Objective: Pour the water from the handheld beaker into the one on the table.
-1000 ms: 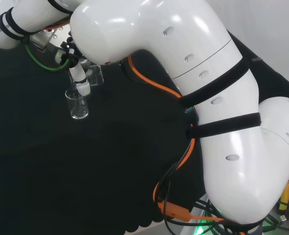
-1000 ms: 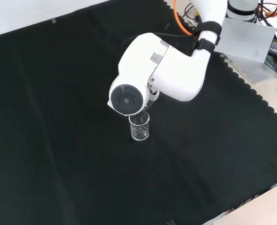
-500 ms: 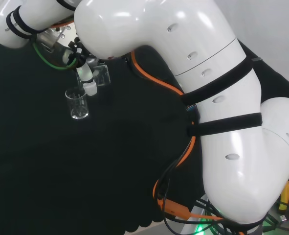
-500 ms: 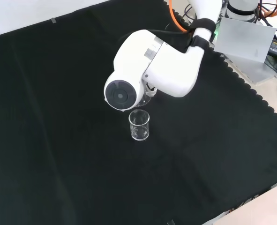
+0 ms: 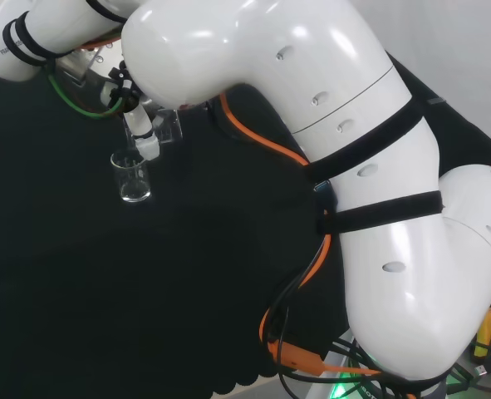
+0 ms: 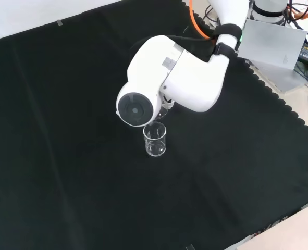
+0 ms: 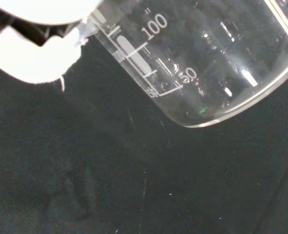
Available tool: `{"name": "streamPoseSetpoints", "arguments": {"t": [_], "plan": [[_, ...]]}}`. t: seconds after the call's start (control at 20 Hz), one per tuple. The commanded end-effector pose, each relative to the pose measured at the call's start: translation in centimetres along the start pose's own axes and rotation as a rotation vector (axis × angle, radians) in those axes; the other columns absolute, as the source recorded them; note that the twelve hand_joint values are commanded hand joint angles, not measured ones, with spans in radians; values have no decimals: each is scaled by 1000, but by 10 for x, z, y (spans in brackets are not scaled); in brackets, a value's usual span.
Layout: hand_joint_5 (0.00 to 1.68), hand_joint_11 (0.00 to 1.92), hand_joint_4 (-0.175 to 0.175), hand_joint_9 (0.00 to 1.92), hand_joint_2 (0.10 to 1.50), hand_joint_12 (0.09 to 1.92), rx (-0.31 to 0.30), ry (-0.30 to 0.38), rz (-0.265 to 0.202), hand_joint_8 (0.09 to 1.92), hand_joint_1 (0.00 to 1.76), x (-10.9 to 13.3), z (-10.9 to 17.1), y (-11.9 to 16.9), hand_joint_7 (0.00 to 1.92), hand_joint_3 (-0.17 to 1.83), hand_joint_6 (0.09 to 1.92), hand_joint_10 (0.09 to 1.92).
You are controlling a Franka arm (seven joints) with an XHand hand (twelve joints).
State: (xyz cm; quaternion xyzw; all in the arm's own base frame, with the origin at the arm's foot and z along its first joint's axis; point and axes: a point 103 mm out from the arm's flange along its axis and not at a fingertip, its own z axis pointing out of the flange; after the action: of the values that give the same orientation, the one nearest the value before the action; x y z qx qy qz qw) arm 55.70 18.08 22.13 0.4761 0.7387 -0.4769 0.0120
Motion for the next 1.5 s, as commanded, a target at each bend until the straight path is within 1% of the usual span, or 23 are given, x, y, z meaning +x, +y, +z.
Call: {"name": "streamPoseSetpoints", "arguments": {"t": [0.05, 0.1, 0.2, 0.25, 0.4, 0.45, 0.5, 0.55, 0.6, 0.65, 0.75, 0.8, 0.9, 0.95, 1.0, 1.15, 1.35, 1.5], "plan": [[1248, 1383, 140, 1482, 580, 794, -7, 16, -4, 190, 1142, -1, 2, 0, 1737, 829, 801, 779], [1248, 1383, 140, 1482, 580, 794, -5, 5, -1, 190, 1142, 0, 0, -1, 1737, 828, 801, 779], [1248, 1383, 140, 1482, 580, 794, -6, 10, 1, 191, 1142, 0, -1, -1, 1736, 828, 801, 779], [1248, 1383, 140, 1482, 580, 794, -30, 15, -19, 192, 1142, -1, 0, -1, 1736, 828, 801, 779], [1248, 1383, 140, 1482, 580, 794, -45, 44, -24, 193, 1142, -13, 11, -2, 1735, 828, 801, 779], [1248, 1383, 140, 1482, 580, 794, -64, 55, -30, 193, 1142, -15, 14, -3, 1735, 828, 801, 779], [1248, 1383, 140, 1482, 580, 794, -69, 61, -32, 194, 1142, -19, 17, -4, 1735, 828, 802, 779], [1248, 1383, 140, 1482, 580, 794, -83, 66, -47, 194, 1142, -19, 15, -6, 1734, 828, 802, 779], [1248, 1383, 140, 1482, 580, 794, -116, 74, -90, 195, 1142, -20, 15, -6, 1734, 828, 802, 779], [1248, 1383, 140, 1482, 580, 794, -130, 94, -110, 196, 1142, -23, 16, -6, 1734, 828, 802, 779], [1248, 1383, 140, 1482, 580, 794, -174, 132, -137, 197, 1142, -28, 21, -8, 1733, 828, 802, 779], [1248, 1383, 140, 1482, 580, 794, -179, 148, -142, 198, 1142, -29, 21, -10, 1733, 828, 802, 779], [1248, 1383, 140, 1482, 581, 794, -168, 173, -132, 199, 1142, -31, 21, -13, 1732, 828, 802, 779], [1247, 1384, 140, 1482, 581, 794, -130, 156, -98, 200, 1142, -17, 6, -12, 1732, 828, 802, 779], [1247, 1384, 140, 1482, 581, 794, -125, 161, -92, 200, 1142, -12, 1, -11, 1732, 827, 802, 779], [1247, 1384, 141, 1482, 581, 794, -146, 207, -93, 204, 1142, -24, 14, -18, 1730, 827, 802, 779], [1247, 1384, 141, 1482, 581, 794, -173, 260, -92, 207, 1142, -34, 23, -23, 1728, 826, 803, 779], [1247, 1384, 141, 1481, 581, 793, -194, 276, -85, 209, 1142, -39, 29, -26, 1727, 826, 803, 779]]}}
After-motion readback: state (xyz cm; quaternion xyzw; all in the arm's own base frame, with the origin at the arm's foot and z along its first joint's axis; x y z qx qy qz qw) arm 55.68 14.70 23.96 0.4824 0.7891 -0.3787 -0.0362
